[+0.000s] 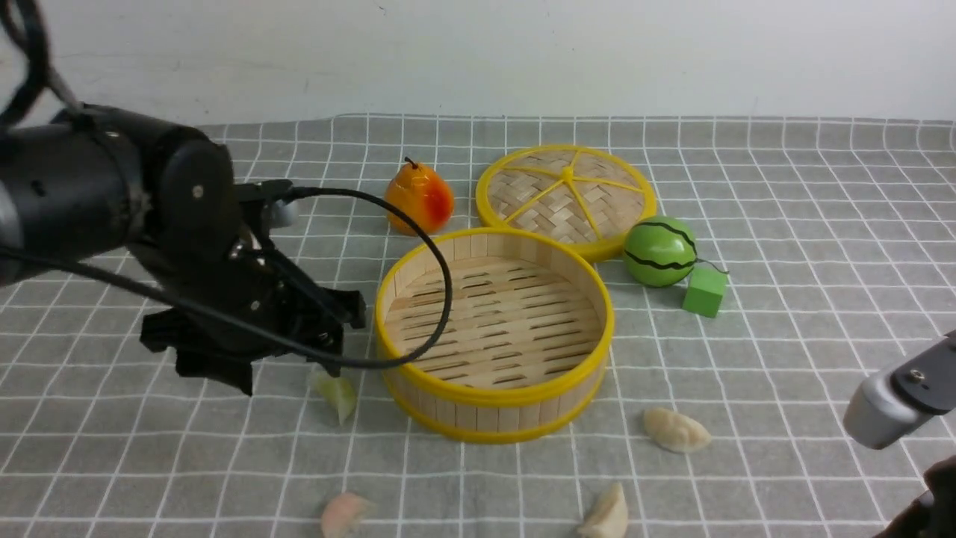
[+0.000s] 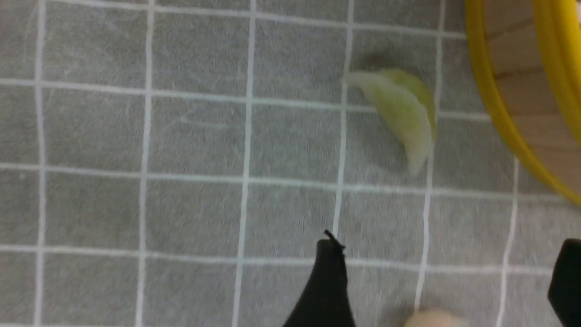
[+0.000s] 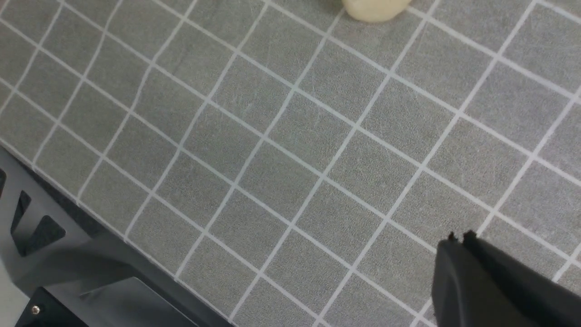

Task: Put the dumplings into the steamer on the table with the grey tablecloth.
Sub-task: 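Reach for and grasp a dumpling on the table with the left gripper, then place the dumpling into the bamboo steamer basket with the left gripper, then reach for and grasp a dumpling on the table with the left gripper, then place the dumpling into the bamboo steamer basket with the left gripper, then reach for and grasp a dumpling lying on the table beside the steamer, then place the dumpling in the bamboo steamer basket with the right gripper, then reach for and grasp a dumpling lying on the table beside the steamer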

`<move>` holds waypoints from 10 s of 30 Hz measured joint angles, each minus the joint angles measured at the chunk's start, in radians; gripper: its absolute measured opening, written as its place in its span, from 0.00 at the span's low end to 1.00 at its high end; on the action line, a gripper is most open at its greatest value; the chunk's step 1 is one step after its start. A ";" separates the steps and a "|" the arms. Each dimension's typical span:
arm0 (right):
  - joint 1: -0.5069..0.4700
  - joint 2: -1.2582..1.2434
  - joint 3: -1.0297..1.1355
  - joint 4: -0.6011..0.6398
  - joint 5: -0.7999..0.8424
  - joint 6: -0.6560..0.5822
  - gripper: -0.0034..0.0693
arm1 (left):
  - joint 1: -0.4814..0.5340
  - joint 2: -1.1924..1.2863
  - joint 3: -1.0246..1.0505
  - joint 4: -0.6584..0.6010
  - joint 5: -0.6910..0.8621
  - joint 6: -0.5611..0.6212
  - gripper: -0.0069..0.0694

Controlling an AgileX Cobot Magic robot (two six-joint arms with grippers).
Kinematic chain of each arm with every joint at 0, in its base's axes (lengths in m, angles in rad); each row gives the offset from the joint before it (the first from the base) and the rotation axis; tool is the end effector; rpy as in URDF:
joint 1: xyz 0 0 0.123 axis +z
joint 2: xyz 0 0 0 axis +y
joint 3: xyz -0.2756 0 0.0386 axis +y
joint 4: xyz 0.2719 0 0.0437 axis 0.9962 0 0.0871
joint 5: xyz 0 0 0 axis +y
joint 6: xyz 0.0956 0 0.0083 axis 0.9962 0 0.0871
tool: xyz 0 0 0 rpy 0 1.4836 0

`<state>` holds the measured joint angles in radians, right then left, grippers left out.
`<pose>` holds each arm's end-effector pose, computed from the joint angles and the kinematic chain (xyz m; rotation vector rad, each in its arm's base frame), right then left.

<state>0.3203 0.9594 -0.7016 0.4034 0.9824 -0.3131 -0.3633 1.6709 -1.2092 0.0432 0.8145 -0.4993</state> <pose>0.1680 0.0888 0.2624 -0.6364 2.6070 0.5215 0.3418 -0.1267 0.2224 -0.1559 2.7697 -0.1773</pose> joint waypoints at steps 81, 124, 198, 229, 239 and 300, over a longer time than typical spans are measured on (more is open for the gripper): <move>0.000 0.000 -0.001 -0.046 -0.028 -0.001 0.08 | -0.229 0.324 -0.974 0.109 0.415 0.192 0.73; 0.000 0.000 -0.001 0.004 -0.019 -0.001 0.13 | -0.132 0.096 0.201 -0.095 -0.115 0.412 0.63; 0.000 0.691 -0.398 -0.168 -0.211 -0.131 0.77 | -0.051 -0.289 -0.589 -0.099 0.429 0.288 0.07; 0.031 0.802 -0.605 -0.189 -0.209 -0.121 0.33 | -0.051 -1.132 0.304 -0.175 0.429 0.231 0.07; 0.257 0.934 -0.877 -0.147 -0.195 0.073 0.33 | -0.051 -1.133 0.304 -0.174 0.337 0.230 0.07; 0.279 0.810 -0.289 -0.179 -0.418 0.596 0.76 | -0.051 -1.131 0.307 -0.173 0.375 0.269 0.10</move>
<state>0.5989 1.7694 -0.9901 0.2245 0.5642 0.2830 -0.4143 0.5394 -0.9025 -0.1299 1.1900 -0.2302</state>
